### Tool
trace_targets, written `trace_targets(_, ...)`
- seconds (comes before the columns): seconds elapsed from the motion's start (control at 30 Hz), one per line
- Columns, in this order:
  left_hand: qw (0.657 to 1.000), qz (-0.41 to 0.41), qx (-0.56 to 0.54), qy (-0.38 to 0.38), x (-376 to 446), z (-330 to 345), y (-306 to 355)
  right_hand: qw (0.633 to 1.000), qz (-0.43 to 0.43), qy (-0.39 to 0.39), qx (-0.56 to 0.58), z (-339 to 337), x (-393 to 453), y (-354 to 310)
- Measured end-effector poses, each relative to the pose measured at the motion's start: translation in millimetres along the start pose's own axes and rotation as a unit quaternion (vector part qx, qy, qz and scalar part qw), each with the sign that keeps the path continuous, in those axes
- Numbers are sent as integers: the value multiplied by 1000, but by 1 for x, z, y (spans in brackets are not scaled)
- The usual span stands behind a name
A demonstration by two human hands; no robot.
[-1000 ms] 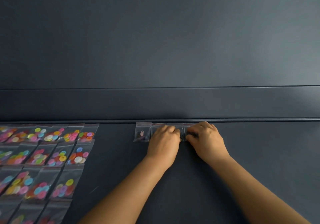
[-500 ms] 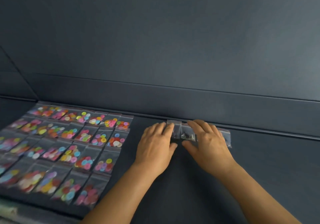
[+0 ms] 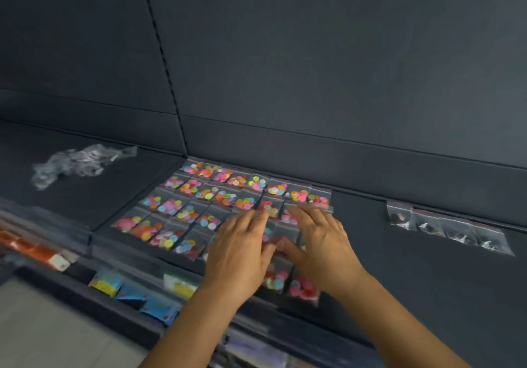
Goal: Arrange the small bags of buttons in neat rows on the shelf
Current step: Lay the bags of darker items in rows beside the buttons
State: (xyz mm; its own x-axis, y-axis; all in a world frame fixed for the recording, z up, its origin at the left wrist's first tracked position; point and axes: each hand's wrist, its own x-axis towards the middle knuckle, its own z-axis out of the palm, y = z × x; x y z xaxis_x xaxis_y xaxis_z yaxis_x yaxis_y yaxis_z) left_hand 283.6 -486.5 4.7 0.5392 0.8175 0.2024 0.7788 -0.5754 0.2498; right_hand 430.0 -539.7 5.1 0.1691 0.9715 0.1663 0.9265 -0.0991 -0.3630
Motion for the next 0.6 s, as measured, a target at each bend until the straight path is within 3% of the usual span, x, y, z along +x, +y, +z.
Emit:
trace_targets(0.3, 999, -38, 15, 16, -49, -52, -138, 999, -35, -17, 25, 56, 28, -144)
trace_targets(0.6, 995, -88, 5, 48, -67, -80, -240, 995, -85, -39, 22, 96, 71, -233)
